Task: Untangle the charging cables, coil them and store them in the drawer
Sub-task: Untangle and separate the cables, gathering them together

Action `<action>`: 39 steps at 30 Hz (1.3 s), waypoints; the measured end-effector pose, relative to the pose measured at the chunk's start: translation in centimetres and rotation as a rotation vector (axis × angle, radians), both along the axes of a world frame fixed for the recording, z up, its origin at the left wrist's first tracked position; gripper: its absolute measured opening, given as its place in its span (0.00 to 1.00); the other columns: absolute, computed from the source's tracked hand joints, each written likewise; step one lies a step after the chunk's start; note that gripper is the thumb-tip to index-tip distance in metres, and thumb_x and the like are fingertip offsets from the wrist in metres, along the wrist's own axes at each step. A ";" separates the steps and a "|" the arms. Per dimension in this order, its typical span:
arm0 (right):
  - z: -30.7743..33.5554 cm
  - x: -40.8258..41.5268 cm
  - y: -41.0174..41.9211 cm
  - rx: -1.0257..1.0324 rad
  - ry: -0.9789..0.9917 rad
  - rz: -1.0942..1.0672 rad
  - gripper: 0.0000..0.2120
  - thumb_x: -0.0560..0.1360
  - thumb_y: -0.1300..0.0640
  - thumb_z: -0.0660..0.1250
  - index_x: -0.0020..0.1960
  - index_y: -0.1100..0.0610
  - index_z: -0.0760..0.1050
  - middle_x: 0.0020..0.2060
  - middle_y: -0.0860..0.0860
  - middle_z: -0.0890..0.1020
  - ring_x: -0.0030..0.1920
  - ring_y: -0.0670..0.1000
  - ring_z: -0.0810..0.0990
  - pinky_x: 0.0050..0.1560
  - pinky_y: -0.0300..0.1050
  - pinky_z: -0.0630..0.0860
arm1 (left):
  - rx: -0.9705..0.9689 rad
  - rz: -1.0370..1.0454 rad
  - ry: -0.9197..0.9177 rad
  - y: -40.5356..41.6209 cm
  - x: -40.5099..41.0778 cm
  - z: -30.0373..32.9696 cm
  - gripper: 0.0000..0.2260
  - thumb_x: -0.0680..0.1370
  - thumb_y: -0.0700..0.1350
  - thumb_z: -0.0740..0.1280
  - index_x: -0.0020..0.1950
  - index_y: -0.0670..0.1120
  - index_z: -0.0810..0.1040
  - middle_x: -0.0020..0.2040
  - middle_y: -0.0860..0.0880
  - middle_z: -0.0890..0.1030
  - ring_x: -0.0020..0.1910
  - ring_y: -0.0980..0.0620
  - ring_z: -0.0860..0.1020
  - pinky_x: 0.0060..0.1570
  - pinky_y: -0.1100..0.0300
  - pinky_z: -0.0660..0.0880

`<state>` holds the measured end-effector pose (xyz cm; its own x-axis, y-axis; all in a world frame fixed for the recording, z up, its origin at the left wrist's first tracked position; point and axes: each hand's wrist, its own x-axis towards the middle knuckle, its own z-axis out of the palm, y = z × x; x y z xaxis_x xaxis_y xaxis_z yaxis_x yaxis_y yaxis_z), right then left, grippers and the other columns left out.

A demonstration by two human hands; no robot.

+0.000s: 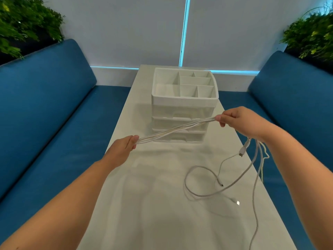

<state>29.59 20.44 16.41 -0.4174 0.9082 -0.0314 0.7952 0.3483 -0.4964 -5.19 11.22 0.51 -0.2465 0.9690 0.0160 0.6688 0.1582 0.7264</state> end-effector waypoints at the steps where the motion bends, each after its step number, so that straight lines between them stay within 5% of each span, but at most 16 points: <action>1: 0.6 0.1 -0.2 -0.007 0.001 0.012 0.19 0.79 0.43 0.61 0.41 0.56 0.79 0.31 0.54 0.71 0.34 0.51 0.68 0.36 0.45 0.66 | 0.009 0.002 -0.030 -0.1 0.4 -0.3 0.22 0.83 0.61 0.51 0.39 0.47 0.71 0.34 0.53 0.71 0.34 0.52 0.68 0.37 0.56 0.65; 7: 2.9 -0.6 -0.8 -0.034 -0.010 0.094 0.18 0.79 0.44 0.62 0.39 0.54 0.79 0.24 0.45 0.68 0.28 0.46 0.64 0.33 0.39 0.63 | -0.063 -0.041 -0.061 -0.8 2.4 -2.7 0.21 0.82 0.62 0.50 0.44 0.53 0.78 0.38 0.55 0.79 0.40 0.52 0.77 0.44 0.56 0.73; 9: 3.6 -1.4 -0.9 -0.028 -0.047 0.156 0.17 0.79 0.43 0.62 0.39 0.53 0.78 0.29 0.49 0.70 0.31 0.48 0.66 0.36 0.42 0.66 | -0.077 -0.096 -0.013 -0.8 2.5 -3.3 0.19 0.83 0.61 0.50 0.53 0.60 0.80 0.49 0.56 0.83 0.53 0.52 0.79 0.56 0.54 0.74; 12: 4.5 -2.9 -1.2 -0.025 -0.140 0.232 0.17 0.80 0.44 0.61 0.39 0.52 0.78 0.30 0.50 0.70 0.32 0.49 0.67 0.35 0.42 0.65 | -0.059 -0.084 -0.022 -0.5 3.1 -1.9 0.18 0.85 0.53 0.54 0.73 0.55 0.70 0.71 0.51 0.72 0.75 0.50 0.62 0.75 0.50 0.57; 16: 4.0 -5.2 -1.9 -0.054 -0.224 0.307 0.17 0.80 0.45 0.61 0.40 0.54 0.78 0.29 0.47 0.70 0.31 0.47 0.67 0.34 0.39 0.63 | 0.280 -0.027 -0.355 0.0 8.4 7.5 0.16 0.81 0.38 0.60 0.67 0.51 0.71 0.66 0.55 0.74 0.66 0.59 0.71 0.65 0.63 0.67; 20: 2.7 -7.4 -3.0 -0.091 -0.165 0.386 0.13 0.81 0.51 0.60 0.42 0.54 0.77 0.34 0.46 0.75 0.35 0.45 0.72 0.40 0.40 0.67 | 0.309 -0.145 -0.555 0.4 14.7 13.7 0.08 0.82 0.45 0.57 0.54 0.46 0.75 0.48 0.48 0.80 0.47 0.48 0.80 0.47 0.56 0.76; 22: 1.7 -8.0 -3.6 -0.070 -0.106 0.429 0.09 0.82 0.58 0.58 0.53 0.57 0.78 0.45 0.48 0.79 0.45 0.46 0.77 0.48 0.38 0.71 | 0.238 -0.103 -0.395 0.2 16.5 14.2 0.16 0.84 0.57 0.52 0.49 0.49 0.73 0.45 0.50 0.79 0.46 0.48 0.77 0.46 0.55 0.73; 24: 0.8 -8.2 -4.3 -0.064 -0.037 0.454 0.11 0.82 0.62 0.57 0.58 0.59 0.77 0.50 0.49 0.79 0.51 0.47 0.77 0.51 0.34 0.73 | 0.211 -0.048 -0.183 -0.4 17.1 13.4 0.27 0.81 0.65 0.44 0.57 0.49 0.76 0.50 0.50 0.80 0.51 0.50 0.77 0.53 0.54 0.72; 27: -0.5 -8.2 -5.0 -0.165 0.109 0.480 0.12 0.81 0.66 0.57 0.44 0.61 0.77 0.38 0.44 0.82 0.40 0.41 0.80 0.42 0.33 0.75 | 0.256 -0.071 0.040 -1.2 16.5 12.1 0.40 0.74 0.72 0.35 0.59 0.48 0.76 0.49 0.47 0.83 0.50 0.46 0.79 0.53 0.51 0.75; 29: -1.6 -8.0 -5.3 -0.272 0.137 0.453 0.18 0.77 0.72 0.56 0.32 0.58 0.69 0.23 0.44 0.73 0.25 0.41 0.72 0.30 0.32 0.67 | 0.268 -0.109 0.139 -1.3 15.9 10.9 0.42 0.70 0.75 0.33 0.53 0.48 0.74 0.42 0.48 0.82 0.44 0.45 0.80 0.47 0.51 0.76; 31: -2.6 -7.9 -5.4 -0.325 0.112 0.445 0.15 0.74 0.74 0.56 0.32 0.60 0.66 0.26 0.53 0.67 0.25 0.44 0.65 0.29 0.39 0.64 | 0.272 -0.139 0.198 -1.5 15.7 10.4 0.41 0.69 0.76 0.33 0.49 0.49 0.72 0.38 0.49 0.81 0.41 0.45 0.79 0.44 0.51 0.76; 39: -3.6 -6.9 -5.2 -0.383 0.069 0.467 0.06 0.74 0.67 0.59 0.42 0.69 0.74 0.34 0.57 0.74 0.29 0.51 0.73 0.32 0.44 0.73 | 0.289 -0.260 0.357 -2.2 15.7 9.9 0.44 0.68 0.76 0.28 0.51 0.49 0.72 0.34 0.52 0.78 0.36 0.47 0.78 0.38 0.53 0.74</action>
